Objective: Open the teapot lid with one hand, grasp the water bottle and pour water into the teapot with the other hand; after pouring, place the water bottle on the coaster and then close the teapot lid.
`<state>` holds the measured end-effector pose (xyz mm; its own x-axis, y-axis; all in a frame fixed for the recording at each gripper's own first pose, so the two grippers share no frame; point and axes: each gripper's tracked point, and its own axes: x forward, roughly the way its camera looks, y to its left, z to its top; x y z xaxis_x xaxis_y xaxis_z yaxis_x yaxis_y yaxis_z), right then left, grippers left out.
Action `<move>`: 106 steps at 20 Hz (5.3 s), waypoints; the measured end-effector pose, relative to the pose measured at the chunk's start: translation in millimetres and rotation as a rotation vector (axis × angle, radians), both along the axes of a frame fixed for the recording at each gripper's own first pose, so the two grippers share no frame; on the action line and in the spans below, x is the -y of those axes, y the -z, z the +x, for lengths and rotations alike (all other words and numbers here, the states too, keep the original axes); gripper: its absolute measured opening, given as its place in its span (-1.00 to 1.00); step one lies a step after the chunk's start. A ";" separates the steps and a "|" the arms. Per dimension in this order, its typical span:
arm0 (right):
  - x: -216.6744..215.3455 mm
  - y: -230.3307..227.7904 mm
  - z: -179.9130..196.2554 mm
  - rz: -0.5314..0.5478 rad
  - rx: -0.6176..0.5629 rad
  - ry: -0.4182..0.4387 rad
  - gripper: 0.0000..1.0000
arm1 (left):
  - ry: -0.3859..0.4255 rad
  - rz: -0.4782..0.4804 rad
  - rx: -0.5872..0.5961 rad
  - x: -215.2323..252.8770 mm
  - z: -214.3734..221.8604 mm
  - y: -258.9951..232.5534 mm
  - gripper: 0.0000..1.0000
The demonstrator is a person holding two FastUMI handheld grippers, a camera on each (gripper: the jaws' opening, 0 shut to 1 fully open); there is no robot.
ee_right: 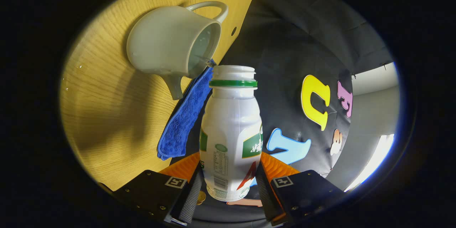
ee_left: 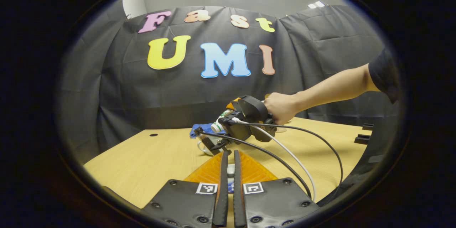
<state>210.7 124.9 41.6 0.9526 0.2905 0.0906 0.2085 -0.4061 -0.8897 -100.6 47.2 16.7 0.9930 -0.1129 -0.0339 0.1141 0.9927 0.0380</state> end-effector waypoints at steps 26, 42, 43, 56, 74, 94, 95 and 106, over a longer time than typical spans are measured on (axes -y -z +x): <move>-19.0 -15.4 -6.2 -0.099 0.087 -0.061 0.45 | -0.007 0.003 -0.005 -4.5 -0.5 2.6 -0.67; -10.0 0.5 0.2 0.024 -0.012 -0.050 0.46 | -0.025 -0.018 -0.007 -11.0 2.4 2.8 -0.75; -8.4 3.5 0.9 0.039 -0.030 -0.047 0.46 | -0.026 -0.019 -0.008 -10.9 1.6 2.9 -0.75; 24.1 -12.2 -18.4 0.766 -0.356 -0.014 0.46 | -0.056 -0.060 0.017 -29.6 21.3 -13.2 -0.67; 172.8 -34.7 -109.4 1.659 -0.651 0.011 0.46 | -0.034 -0.115 -0.028 -41.4 251.4 -20.9 -0.75; 208.0 -19.0 -111.3 1.684 -0.627 0.066 0.46 | -0.088 -0.035 -0.117 -48.1 297.7 35.2 -0.67; 207.9 -19.4 -111.4 1.685 -0.628 0.063 0.46 | -0.088 -0.032 -0.117 -47.7 296.6 35.2 -0.67; 212.3 -14.8 -105.2 1.702 -0.626 0.081 0.46 | -0.126 0.007 -0.120 -47.7 293.1 41.3 -0.60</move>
<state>105.5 -87.4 56.5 0.9645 0.2295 -0.1309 -0.2547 0.9394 -0.2296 192.5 94.9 -24.6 0.9881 0.0132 -0.1534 -0.0073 0.9992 0.0390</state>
